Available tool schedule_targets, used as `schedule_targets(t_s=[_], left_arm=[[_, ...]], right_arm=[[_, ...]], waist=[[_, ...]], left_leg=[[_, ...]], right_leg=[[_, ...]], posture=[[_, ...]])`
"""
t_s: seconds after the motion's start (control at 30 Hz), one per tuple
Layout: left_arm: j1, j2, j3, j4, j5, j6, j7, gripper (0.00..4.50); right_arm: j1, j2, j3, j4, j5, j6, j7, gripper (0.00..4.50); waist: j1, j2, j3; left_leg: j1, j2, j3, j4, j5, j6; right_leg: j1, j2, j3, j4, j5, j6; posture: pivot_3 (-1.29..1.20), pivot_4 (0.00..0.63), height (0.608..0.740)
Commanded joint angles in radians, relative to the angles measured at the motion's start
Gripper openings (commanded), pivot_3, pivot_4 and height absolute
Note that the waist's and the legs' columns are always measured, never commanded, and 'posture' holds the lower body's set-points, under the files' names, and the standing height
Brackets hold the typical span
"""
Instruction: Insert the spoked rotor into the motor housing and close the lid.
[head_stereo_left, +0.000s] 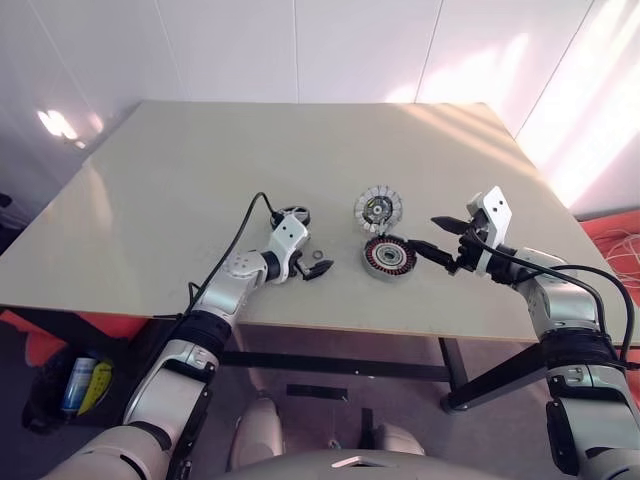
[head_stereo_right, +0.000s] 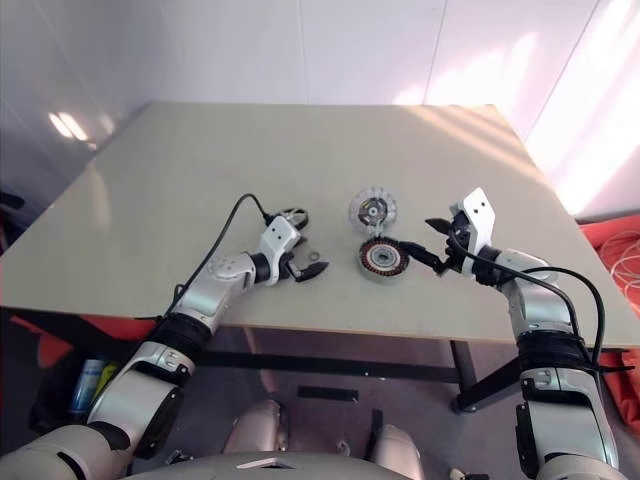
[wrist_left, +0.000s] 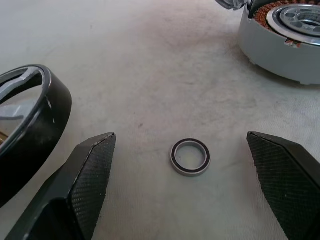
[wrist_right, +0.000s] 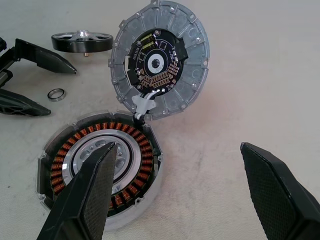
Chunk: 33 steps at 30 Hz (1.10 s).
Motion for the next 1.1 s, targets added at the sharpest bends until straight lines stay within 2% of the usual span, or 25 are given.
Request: schedule_targets(t_s=[0.03, 0.1, 0.13, 0.23, 0.33, 0.73, 0.93, 1.1], left_arm=[[-0.015, 0.002, 0.001, -0.013, 0.004, -0.004, -0.019, 4.50], [-0.012, 0.004, -0.004, -0.017, 0.007, 0.004, -0.028, 4.50], [-0.010, 0.006, -0.008, -0.020, 0.010, 0.012, -0.033, 4.30], [-0.003, 0.013, -0.020, -0.026, 0.019, 0.030, -0.045, 3.55], [0.002, 0.014, -0.028, -0.035, 0.024, 0.047, -0.056, 2.59], [-0.003, 0.017, -0.036, -0.033, 0.038, 0.066, -0.068, 2.59], [0.002, 0.021, -0.039, -0.032, 0.050, 0.070, -0.067, 0.75], [0.004, 0.021, -0.035, -0.033, 0.056, 0.059, -0.055, 0.70]], right_arm=[[-0.029, 0.002, -0.015, -0.018, 0.011, -0.021, -0.005, 4.44], [-0.029, 0.002, -0.015, -0.018, 0.010, -0.022, -0.006, 4.44], [-0.030, 0.002, -0.014, -0.017, 0.009, -0.022, -0.007, 4.48], [-0.033, 0.002, -0.014, -0.017, 0.008, -0.023, -0.007, 4.50], [-0.034, 0.002, -0.014, -0.016, 0.008, -0.024, -0.007, 4.50], [-0.036, 0.002, -0.015, -0.014, 0.008, -0.030, -0.014, 4.50], [-0.037, 0.001, -0.015, -0.014, 0.008, -0.034, -0.019, 4.50], [-0.037, 0.000, -0.014, -0.014, 0.007, -0.035, -0.020, 4.50]], waist=[[0.001, 0.000, 0.000], [0.001, 0.000, 0.000], [0.001, 0.000, 0.000], [0.001, 0.000, 0.000], [0.000, 0.000, 0.000], [0.000, 0.000, 0.000], [0.000, 0.000, 0.000], [0.000, 0.000, 0.000]], left_leg=[[0.000, 0.000, 0.000, 0.000, 0.000, 0.000], [0.000, 0.000, 0.000, 0.000, 0.000, 0.000], [0.000, 0.000, 0.000, 0.000, 0.000, 0.000], [0.000, 0.000, 0.000, 0.000, 0.000, 0.000], [0.001, 0.000, 0.000, 0.000, 0.000, 0.000], [0.001, 0.000, 0.000, 0.000, 0.000, 0.000], [0.002, 0.000, 0.000, 0.000, 0.000, 0.000], [0.002, 0.000, 0.000, 0.000, 0.000, 0.000]], right_leg=[[0.000, 0.000, 0.000, 0.000, 0.000, 0.000], [0.000, 0.000, 0.000, 0.000, 0.000, 0.000], [0.000, 0.000, 0.000, 0.000, 0.000, 0.000], [0.000, 0.000, 0.000, 0.000, 0.000, 0.000], [0.001, 0.000, 0.000, 0.000, 0.000, 0.000], [0.001, 0.000, 0.000, 0.000, 0.000, 0.000], [0.001, 0.000, 0.000, 0.000, 0.000, 0.000], [0.002, 0.000, 0.000, 0.000, 0.000, 0.000]], posture=[[0.00, 0.000, 0.740], [0.00, 0.000, 0.740], [0.00, 0.000, 0.740], [0.00, 0.000, 0.740], [0.00, 0.000, 0.740], [0.00, 0.000, 0.740], [0.00, 0.000, 0.740], [0.00, 0.000, 0.740]])
